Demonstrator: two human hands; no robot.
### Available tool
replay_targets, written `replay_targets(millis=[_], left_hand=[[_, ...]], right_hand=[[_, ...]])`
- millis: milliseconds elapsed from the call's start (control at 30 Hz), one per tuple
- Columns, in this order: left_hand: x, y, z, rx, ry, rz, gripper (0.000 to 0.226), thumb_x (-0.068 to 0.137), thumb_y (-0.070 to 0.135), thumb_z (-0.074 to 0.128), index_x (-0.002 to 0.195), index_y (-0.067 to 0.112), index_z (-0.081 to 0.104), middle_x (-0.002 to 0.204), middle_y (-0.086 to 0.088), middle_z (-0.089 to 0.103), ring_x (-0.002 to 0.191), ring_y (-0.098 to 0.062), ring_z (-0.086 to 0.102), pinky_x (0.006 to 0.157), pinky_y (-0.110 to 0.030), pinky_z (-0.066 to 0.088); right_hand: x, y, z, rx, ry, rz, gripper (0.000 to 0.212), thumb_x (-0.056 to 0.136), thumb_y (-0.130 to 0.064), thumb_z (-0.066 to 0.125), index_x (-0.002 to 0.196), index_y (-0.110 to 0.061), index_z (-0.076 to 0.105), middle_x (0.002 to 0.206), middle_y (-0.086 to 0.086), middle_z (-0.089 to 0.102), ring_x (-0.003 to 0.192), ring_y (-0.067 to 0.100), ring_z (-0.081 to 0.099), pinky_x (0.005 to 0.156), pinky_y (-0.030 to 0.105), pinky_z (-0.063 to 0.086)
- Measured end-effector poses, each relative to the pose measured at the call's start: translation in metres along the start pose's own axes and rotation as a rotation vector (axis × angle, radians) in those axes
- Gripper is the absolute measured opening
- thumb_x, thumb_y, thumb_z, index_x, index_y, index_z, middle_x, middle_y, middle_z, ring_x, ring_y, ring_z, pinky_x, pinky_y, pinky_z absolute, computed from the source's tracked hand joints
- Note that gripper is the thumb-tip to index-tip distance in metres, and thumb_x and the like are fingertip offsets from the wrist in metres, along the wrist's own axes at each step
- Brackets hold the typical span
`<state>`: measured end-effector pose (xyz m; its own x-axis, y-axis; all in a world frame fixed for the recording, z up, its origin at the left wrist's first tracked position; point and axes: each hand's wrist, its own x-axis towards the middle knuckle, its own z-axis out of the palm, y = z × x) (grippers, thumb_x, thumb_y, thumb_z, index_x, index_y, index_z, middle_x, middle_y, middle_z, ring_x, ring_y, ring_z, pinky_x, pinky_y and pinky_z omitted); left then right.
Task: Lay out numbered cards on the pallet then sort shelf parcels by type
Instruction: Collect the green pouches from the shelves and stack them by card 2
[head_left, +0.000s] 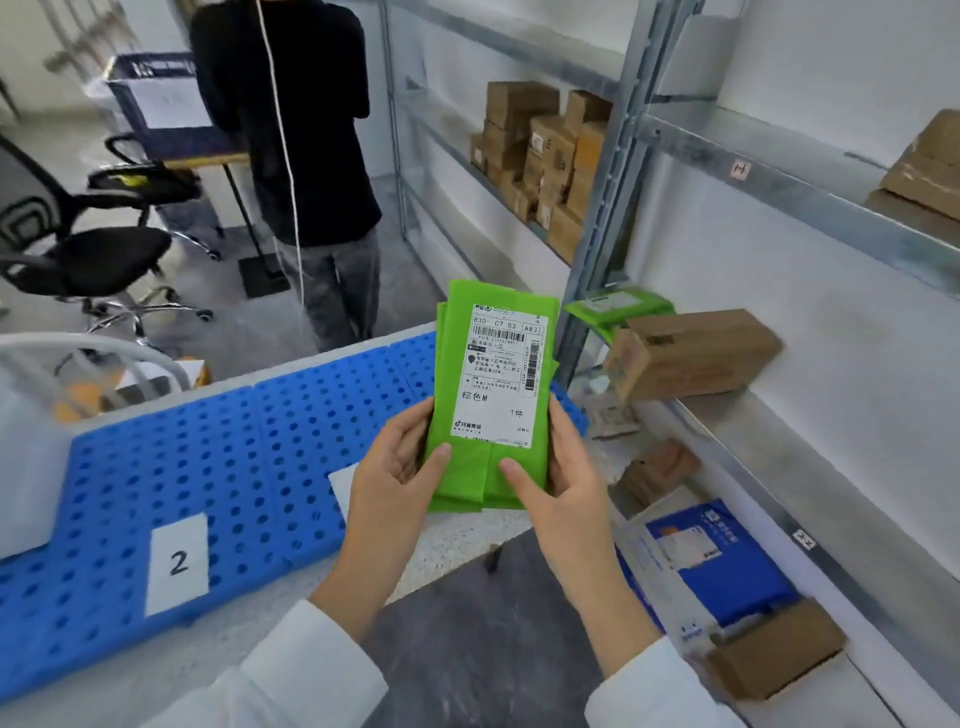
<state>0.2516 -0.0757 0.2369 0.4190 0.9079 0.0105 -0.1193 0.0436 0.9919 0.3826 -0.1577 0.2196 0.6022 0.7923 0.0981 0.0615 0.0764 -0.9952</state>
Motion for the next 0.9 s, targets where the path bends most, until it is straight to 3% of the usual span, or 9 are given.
replay_targets(millis=[200, 467, 600, 767, 900], left_hand=[[-0.028, -0.001, -0.051, 0.039, 0.186, -0.003, 0.043, 0.089, -0.002, 0.062, 0.128, 0.016, 0.057, 0.119, 0.012, 0.068, 0.113, 0.000, 0.061, 0.092, -0.017, 0.051], [-0.041, -0.007, -0.082, 0.031, 0.287, 0.019, 0.044, 0.089, 0.000, 0.062, 0.129, 0.018, 0.056, 0.119, 0.015, 0.067, 0.112, 0.001, 0.061, 0.087, -0.016, 0.053], [-0.030, -0.005, -0.102, 0.007, 0.337, 0.043, 0.044, 0.089, 0.001, 0.062, 0.128, 0.019, 0.055, 0.119, 0.015, 0.067, 0.111, 0.002, 0.061, 0.088, -0.017, 0.053], [-0.008, -0.003, -0.145, -0.026, 0.366, 0.062, 0.043, 0.089, -0.001, 0.061, 0.129, 0.016, 0.055, 0.119, 0.013, 0.067, 0.110, 0.001, 0.062, 0.083, -0.014, 0.052], [0.014, -0.002, -0.190, -0.034, 0.385, 0.049, 0.044, 0.089, -0.001, 0.061, 0.130, 0.015, 0.054, 0.123, 0.012, 0.065, 0.113, 0.001, 0.060, 0.085, -0.013, 0.052]], right_hand=[[-0.009, 0.011, 0.048, 0.041, -0.195, 0.028, 0.076, 0.085, 0.001, 0.068, 0.148, -0.027, 0.035, 0.140, -0.018, 0.050, 0.127, -0.002, 0.049, 0.102, 0.025, 0.047], [-0.015, 0.013, 0.083, 0.002, -0.300, 0.051, 0.077, 0.086, -0.004, 0.068, 0.148, -0.034, 0.032, 0.140, -0.021, 0.050, 0.126, -0.004, 0.048, 0.104, 0.029, 0.046], [-0.004, 0.009, 0.107, -0.035, -0.340, 0.043, 0.077, 0.087, -0.005, 0.066, 0.147, -0.038, 0.031, 0.136, -0.027, 0.051, 0.123, -0.009, 0.048, 0.100, 0.021, 0.047], [0.018, 0.013, 0.157, -0.045, -0.387, 0.032, 0.071, 0.091, -0.004, 0.061, 0.148, -0.035, 0.032, 0.138, -0.020, 0.051, 0.124, -0.006, 0.049, 0.100, 0.023, 0.048], [0.032, 0.019, 0.207, -0.053, -0.393, 0.050, 0.063, 0.096, -0.008, 0.055, 0.147, -0.038, 0.032, 0.140, -0.022, 0.048, 0.123, -0.009, 0.048, 0.097, 0.016, 0.047]])
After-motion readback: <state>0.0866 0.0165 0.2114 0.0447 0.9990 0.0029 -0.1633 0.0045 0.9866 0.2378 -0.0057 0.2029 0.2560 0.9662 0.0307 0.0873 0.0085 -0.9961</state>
